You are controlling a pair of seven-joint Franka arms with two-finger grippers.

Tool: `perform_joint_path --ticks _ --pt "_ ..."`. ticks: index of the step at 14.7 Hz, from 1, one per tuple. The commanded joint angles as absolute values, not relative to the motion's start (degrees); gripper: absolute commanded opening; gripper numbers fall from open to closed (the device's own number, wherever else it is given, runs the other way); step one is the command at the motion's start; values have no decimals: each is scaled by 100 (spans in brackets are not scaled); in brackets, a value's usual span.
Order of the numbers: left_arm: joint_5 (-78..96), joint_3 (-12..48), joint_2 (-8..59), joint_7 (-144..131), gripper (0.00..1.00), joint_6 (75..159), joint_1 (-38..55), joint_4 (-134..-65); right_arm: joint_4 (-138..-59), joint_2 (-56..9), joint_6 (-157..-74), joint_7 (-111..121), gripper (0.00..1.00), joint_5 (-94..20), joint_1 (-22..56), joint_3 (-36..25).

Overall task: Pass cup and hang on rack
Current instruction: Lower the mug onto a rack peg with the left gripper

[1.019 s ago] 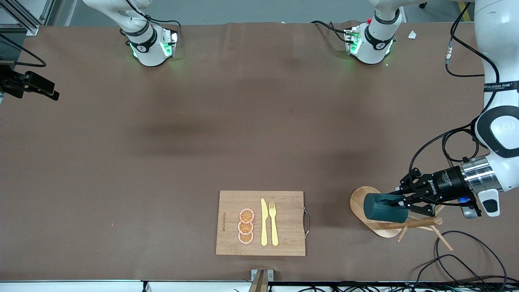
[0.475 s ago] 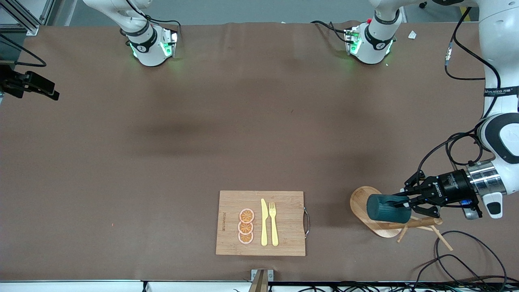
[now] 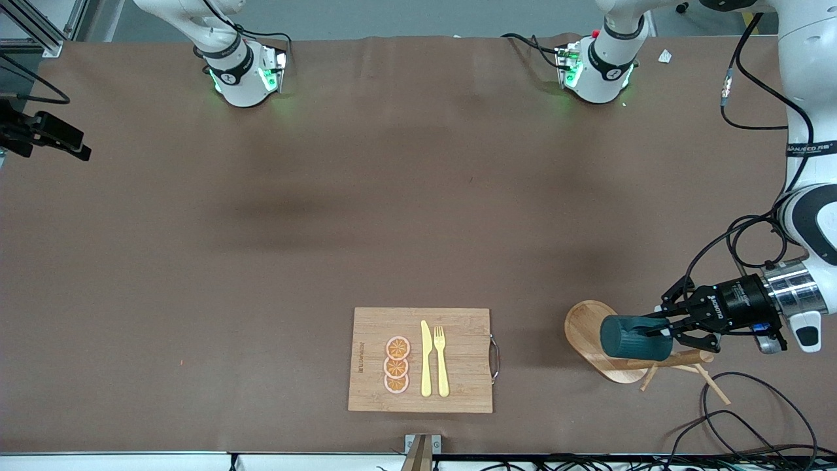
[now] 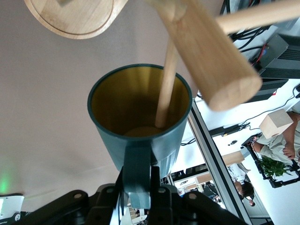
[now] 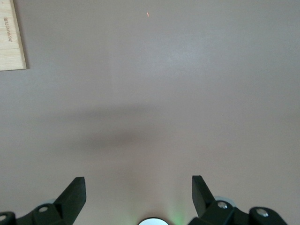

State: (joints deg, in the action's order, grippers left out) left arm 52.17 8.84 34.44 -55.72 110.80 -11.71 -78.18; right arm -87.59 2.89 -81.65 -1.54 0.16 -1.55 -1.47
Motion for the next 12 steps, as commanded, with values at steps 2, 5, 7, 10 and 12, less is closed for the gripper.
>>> perform_joint_path --ticks 2,5,7,10,12 --pt "5344 932 3489 -5353 0 10986 -1336 -7787 -8921 483 -8200 -88 100 -62 -229 -123" --pt "5344 932 3515 -5248 1 10986 -1388 -7787 -8921 483 -8174 -88 100 -62 -202 -97" --pt "5344 932 3533 -5160 2 10986 -1397 -7796 -8930 483 -8148 -97 100 -70 -220 -105" --pt "5344 932 3568 -5142 10 10986 -1406 -7796 -8938 483 -8095 -105 100 -70 -211 -114" --pt "5326 932 3586 -5133 11 10986 -1406 -7787 -8938 483 -8103 -97 100 -70 -211 -114"
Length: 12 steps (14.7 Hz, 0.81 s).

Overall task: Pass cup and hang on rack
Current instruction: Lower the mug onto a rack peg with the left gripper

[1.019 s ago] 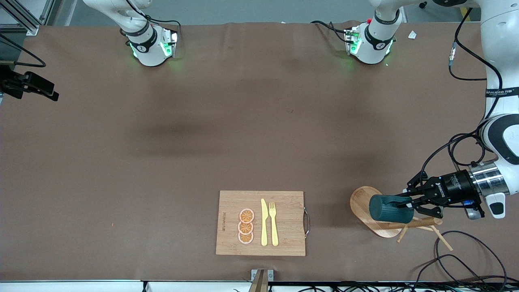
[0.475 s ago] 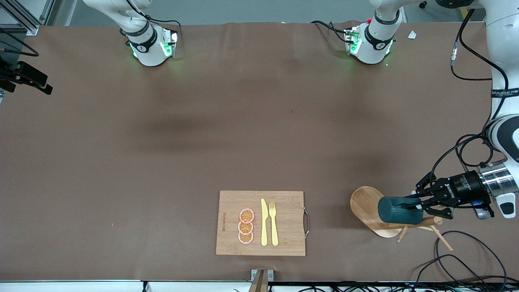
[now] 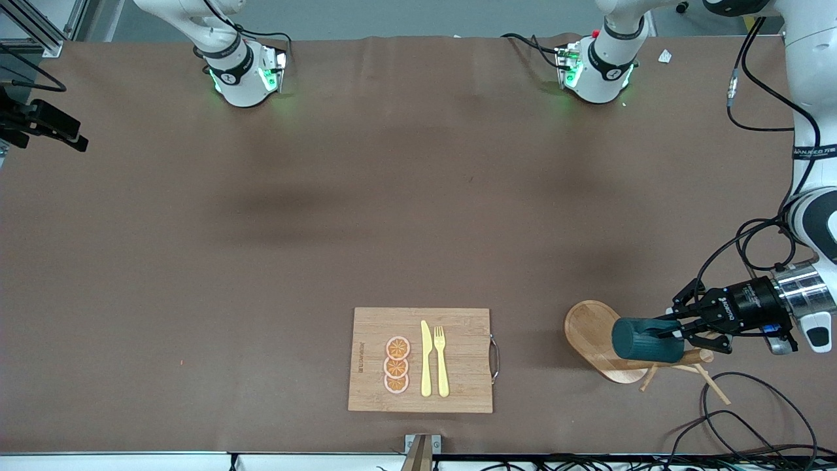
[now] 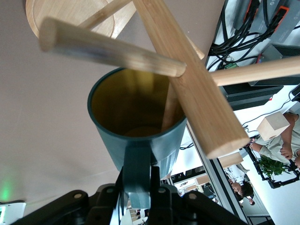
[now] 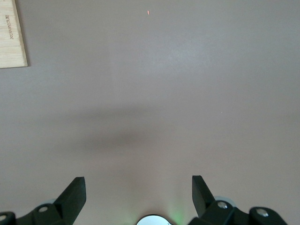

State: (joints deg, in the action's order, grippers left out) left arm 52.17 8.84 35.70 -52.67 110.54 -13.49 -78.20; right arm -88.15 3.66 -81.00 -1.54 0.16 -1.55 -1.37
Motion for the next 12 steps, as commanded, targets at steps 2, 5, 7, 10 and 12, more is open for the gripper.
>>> perform_joint_path --ticks 2,5,7,10,12 --pt "5335 932 3586 -5133 16 10986 -1406 -7787 -8938 483 -8112 -97 100 -70 -202 -105" --pt "5344 932 3595 -5142 22 10986 -1406 -7787 -8938 483 -8121 -88 100 -70 -211 -114" --pt "5335 897 3595 -5133 26 10986 -1424 -7787 -8938 483 -8112 -88 100 -70 -202 -105" --pt "5344 896 3595 -5010 26 10986 -1529 -7787 -8938 483 -8112 -88 100 -70 -202 -105" --pt "5344 923 3595 -5018 32 10986 -1521 -7778 -8938 483 -8112 -88 100 -70 -202 -105"
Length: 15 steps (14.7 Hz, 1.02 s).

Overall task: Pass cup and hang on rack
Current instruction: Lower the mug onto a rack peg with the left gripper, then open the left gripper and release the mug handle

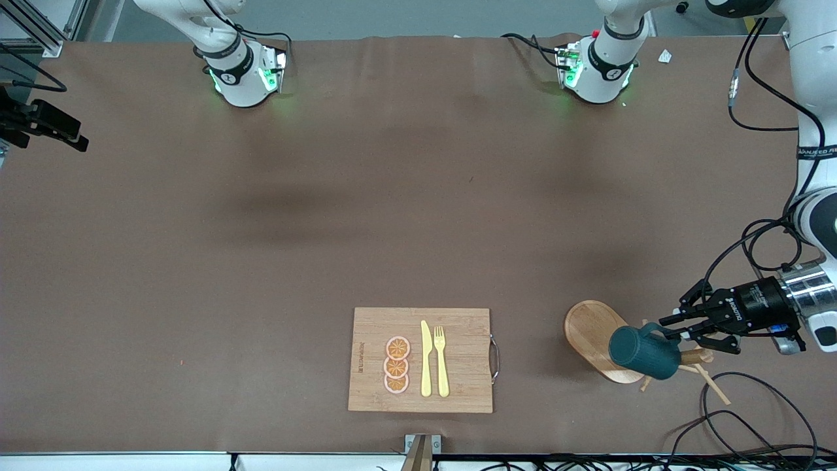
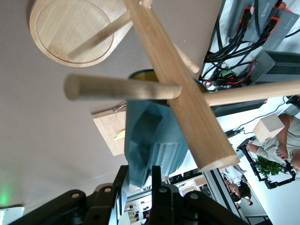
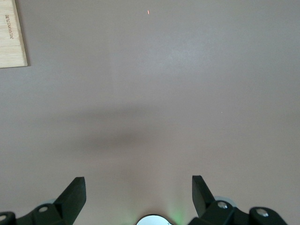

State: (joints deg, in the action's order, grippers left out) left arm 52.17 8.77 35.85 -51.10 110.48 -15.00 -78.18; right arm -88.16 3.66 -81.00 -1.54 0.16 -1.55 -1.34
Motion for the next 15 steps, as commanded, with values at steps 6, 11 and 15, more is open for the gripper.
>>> perform_joint_path --ticks 6,11,15 --pt "5213 940 3288 -5027 100 10855 -1468 -7778 -8938 483 -8112 -88 100 -70 -202 -105" --pt "3502 1492 2726 -5027 100 10618 -1389 -7787 -8938 483 -8104 -88 100 -70 -202 -105" --pt "2069 2134 2330 -5019 100 10196 -1398 -7787 -8938 483 -8104 -88 100 -70 -202 -105"
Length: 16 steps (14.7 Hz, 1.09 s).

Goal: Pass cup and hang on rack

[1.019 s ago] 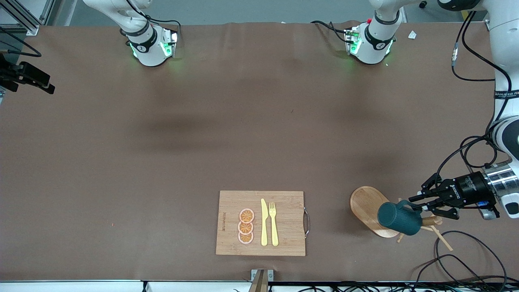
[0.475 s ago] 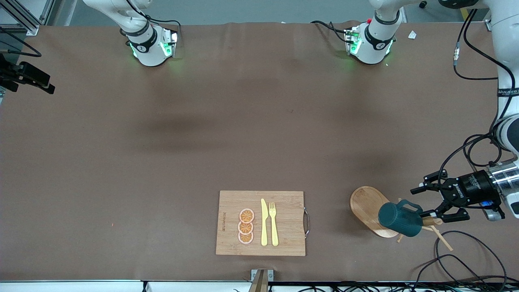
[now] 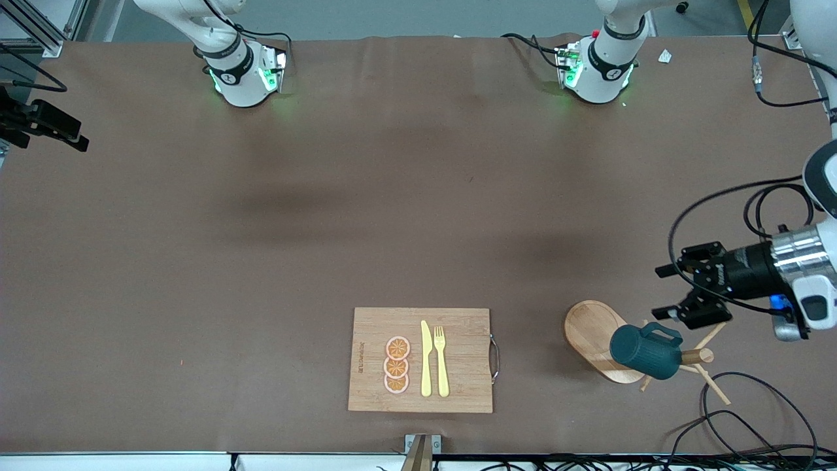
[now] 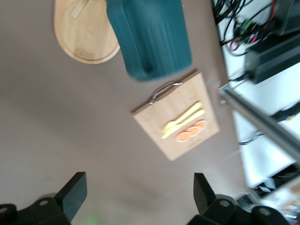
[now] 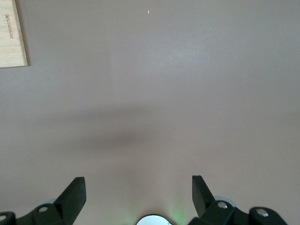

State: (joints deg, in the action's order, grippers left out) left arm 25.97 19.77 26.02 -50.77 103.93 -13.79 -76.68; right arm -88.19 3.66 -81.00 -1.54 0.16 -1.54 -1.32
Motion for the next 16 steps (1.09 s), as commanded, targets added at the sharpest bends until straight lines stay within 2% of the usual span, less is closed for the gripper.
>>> perform_joint_path --ticks 1,6,11,13,16 --pt "1639 2336 2216 -5010 100 10108 -1397 -7796 -8938 483 -8104 -88 100 -70 -202 -105" --pt "-569 3207 1873 -4748 100 9572 -1450 -7787 -8938 483 -8104 -88 100 -70 -211 -105" --pt "-756 3208 1372 -3982 100 9177 -1477 -7787 -8938 483 -8104 -88 100 -70 -211 -105" --pt "-747 3025 1100 -3711 100 9106 -1363 -7796 -8938 483 -8104 -88 100 -70 -202 -105" --pt "-712 1947 704 -2745 100 8764 -425 -7840 -8938 483 -8104 -88 100 -70 -202 -105"
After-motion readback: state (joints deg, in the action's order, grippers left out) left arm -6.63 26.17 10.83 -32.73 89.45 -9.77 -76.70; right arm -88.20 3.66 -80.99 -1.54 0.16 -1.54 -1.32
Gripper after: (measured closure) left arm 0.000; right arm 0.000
